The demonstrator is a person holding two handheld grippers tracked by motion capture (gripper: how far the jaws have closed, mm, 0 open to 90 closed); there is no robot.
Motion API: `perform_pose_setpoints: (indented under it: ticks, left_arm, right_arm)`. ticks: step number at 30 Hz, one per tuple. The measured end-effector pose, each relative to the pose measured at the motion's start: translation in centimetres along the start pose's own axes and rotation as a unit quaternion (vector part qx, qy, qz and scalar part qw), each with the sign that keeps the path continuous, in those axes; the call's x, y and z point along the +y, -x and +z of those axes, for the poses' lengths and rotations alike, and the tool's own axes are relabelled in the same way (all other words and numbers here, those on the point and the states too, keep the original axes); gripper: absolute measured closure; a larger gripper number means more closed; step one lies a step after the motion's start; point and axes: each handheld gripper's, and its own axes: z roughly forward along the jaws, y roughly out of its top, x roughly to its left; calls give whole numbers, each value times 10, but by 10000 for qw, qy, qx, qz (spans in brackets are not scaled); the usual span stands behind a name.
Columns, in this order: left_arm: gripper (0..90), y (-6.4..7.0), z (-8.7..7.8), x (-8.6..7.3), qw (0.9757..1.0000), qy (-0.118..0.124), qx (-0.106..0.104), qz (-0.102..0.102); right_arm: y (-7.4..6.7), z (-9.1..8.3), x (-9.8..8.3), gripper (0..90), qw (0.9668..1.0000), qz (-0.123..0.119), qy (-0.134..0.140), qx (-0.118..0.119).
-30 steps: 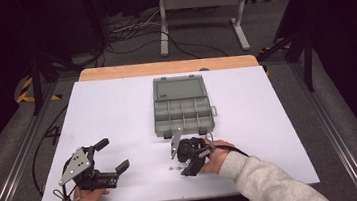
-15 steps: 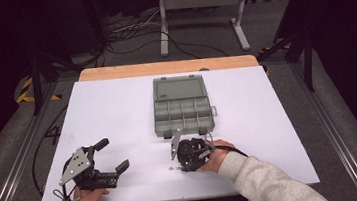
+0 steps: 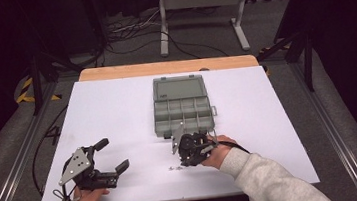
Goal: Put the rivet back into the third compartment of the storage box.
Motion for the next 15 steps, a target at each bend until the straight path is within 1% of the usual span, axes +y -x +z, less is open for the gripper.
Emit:
perform_pose_setpoints:
  ticks: [2,5,6,10,12,15]
  left_arm:
    - [6,0,0,0,10000,4,-1,0]
    - [6,0,0,0,10000,-17,-11,-10]
    - [6,0,0,0,10000,-18,-12,-9]
    - [6,0,0,0,10000,-17,-12,-7]
    - [6,0,0,0,10000,-17,-14,-13]
    - [6,0,0,0,10000,-17,-13,-9]
  right_arm:
    - [1,-3,0,819,10000,11,22,-25]
    - [5,-13,1,819,9999,49,102,-88]
    - [5,-13,1,819,9999,49,102,-88]
    - [12,-28,3,819,9993,97,289,-198]
    - [14,-33,4,820,9992,153,313,-214]
    - [20,-40,6,819,9989,138,346,-294]
